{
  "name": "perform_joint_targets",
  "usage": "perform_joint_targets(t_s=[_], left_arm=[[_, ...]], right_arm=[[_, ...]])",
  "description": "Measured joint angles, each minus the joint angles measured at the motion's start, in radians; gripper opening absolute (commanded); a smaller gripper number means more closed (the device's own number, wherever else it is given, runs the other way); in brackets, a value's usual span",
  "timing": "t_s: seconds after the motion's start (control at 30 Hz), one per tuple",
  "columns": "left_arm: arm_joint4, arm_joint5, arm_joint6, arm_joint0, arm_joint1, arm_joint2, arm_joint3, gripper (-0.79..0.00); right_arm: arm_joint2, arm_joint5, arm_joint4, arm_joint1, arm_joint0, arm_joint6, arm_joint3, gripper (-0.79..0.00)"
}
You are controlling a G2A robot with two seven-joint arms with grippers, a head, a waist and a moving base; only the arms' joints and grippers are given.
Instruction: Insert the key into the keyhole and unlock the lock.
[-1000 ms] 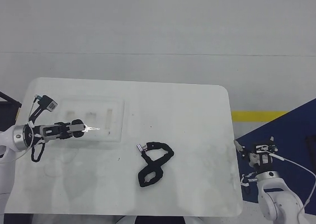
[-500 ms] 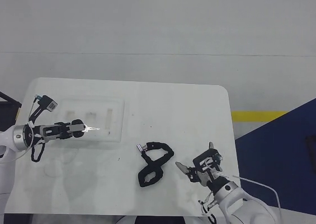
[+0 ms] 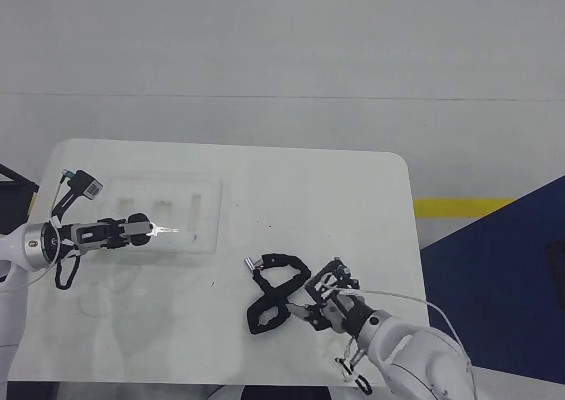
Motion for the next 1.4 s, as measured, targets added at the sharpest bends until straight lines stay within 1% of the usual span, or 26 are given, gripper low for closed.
perform_joint_targets(t_s=[0.03, 0.07, 0.13, 0.2, 0.27, 0.33, 0.43, 0.6, 0.63, 0.67, 0.7, 0.77, 0.87, 0.93, 1.0, 1.03, 1.07, 1.1, 1.13, 1.17, 1.2, 1.23, 1.3, 1.37, 1.4], left_arm=[[0.000, 0.000, 0.000, 0.000, 0.000, 0.000, 0.000, -0.785], [0.000, 0.000, 0.000, 0.000, 0.000, 0.000, 0.000, -0.785], [0.000, 0.000, 0.000, 0.000, 0.000, 0.000, 0.000, -0.785], [0.000, 0.000, 0.000, 0.000, 0.000, 0.000, 0.000, -0.785], [0.000, 0.000, 0.000, 0.000, 0.000, 0.000, 0.000, -0.785], [0.000, 0.000, 0.000, 0.000, 0.000, 0.000, 0.000, -0.785], [0.000, 0.000, 0.000, 0.000, 0.000, 0.000, 0.000, -0.785], [0.000, 0.000, 0.000, 0.000, 0.000, 0.000, 0.000, -0.785], [0.000, 0.000, 0.000, 0.000, 0.000, 0.000, 0.000, -0.785], [0.000, 0.000, 0.000, 0.000, 0.000, 0.000, 0.000, -0.785], [0.000, 0.000, 0.000, 0.000, 0.000, 0.000, 0.000, -0.785], [0.000, 0.000, 0.000, 0.000, 0.000, 0.000, 0.000, -0.785], [0.000, 0.000, 0.000, 0.000, 0.000, 0.000, 0.000, -0.785], [0.000, 0.000, 0.000, 0.000, 0.000, 0.000, 0.000, -0.785], [0.000, 0.000, 0.000, 0.000, 0.000, 0.000, 0.000, -0.785], [0.000, 0.000, 0.000, 0.000, 0.000, 0.000, 0.000, -0.785], [0.000, 0.000, 0.000, 0.000, 0.000, 0.000, 0.000, -0.785], [0.000, 0.000, 0.000, 0.000, 0.000, 0.000, 0.000, -0.785], [0.000, 0.000, 0.000, 0.000, 0.000, 0.000, 0.000, -0.785], [0.000, 0.000, 0.000, 0.000, 0.000, 0.000, 0.000, -0.785], [0.000, 0.000, 0.000, 0.000, 0.000, 0.000, 0.000, -0.785], [0.000, 0.000, 0.000, 0.000, 0.000, 0.000, 0.000, -0.785], [0.000, 0.000, 0.000, 0.000, 0.000, 0.000, 0.000, -0.785], [0.000, 0.000, 0.000, 0.000, 0.000, 0.000, 0.000, -0.785], [0.000, 0.000, 0.000, 0.000, 0.000, 0.000, 0.000, -0.785]], right_arm=[[-0.043, 0.017, 0.013, -0.010, 0.050, 0.077, 0.020, 0.000], [-0.104, 0.063, 0.049, -0.026, 0.125, 0.173, 0.055, 0.000], [-0.197, 0.167, 0.147, -0.061, 0.262, 0.309, 0.141, 0.000], [-0.258, 0.247, 0.253, -0.093, 0.371, 0.375, 0.216, 0.000], [-0.298, 0.285, 0.359, -0.116, 0.467, 0.378, 0.269, 0.000], [-0.298, 0.276, 0.381, -0.117, 0.484, 0.372, 0.272, 0.000], [-0.296, 0.272, 0.353, -0.116, 0.470, 0.371, 0.269, 0.000], [-0.290, 0.281, 0.351, -0.116, 0.464, 0.364, 0.278, 0.000], [-0.283, 0.302, 0.341, -0.116, 0.458, 0.353, 0.292, 0.000], [-0.285, 0.346, 0.313, -0.117, 0.457, 0.349, 0.303, 0.000], [-0.298, 0.383, 0.290, -0.119, 0.463, 0.366, 0.305, 0.000], [-0.342, 0.462, 0.240, -0.131, 0.494, 0.447, 0.304, 0.000], [-0.420, 0.546, 0.177, -0.157, 0.558, 0.557, 0.322, 0.000], [-0.464, 0.573, 0.161, -0.176, 0.597, 0.604, 0.340, 0.000], [-0.495, 0.580, 0.172, -0.198, 0.633, 0.611, 0.376, 0.000], [-0.502, 0.582, 0.177, -0.207, 0.644, 0.606, 0.397, -0.049], [-0.509, 0.586, 0.187, -0.220, 0.656, 0.599, 0.427, -0.271], [-0.511, 0.594, 0.198, -0.229, 0.664, 0.591, 0.449, -0.345], [-0.513, 0.602, 0.209, -0.239, 0.672, 0.583, 0.469, -0.329], [-0.520, 0.611, 0.217, -0.251, 0.682, 0.575, 0.498, -0.357], [-0.526, 0.615, 0.217, -0.260, 0.690, 0.570, 0.519, -0.336], [-0.535, 0.617, 0.211, -0.269, 0.699, 0.569, 0.538, -0.305], [-0.556, 0.612, 0.196, -0.289, 0.716, 0.574, 0.573, -0.197], [-0.568, 0.598, 0.181, -0.307, 0.730, 0.587, 0.603, -0.206], [-0.570, 0.595, 0.170, -0.314, 0.735, 0.591, 0.619, -0.228]])
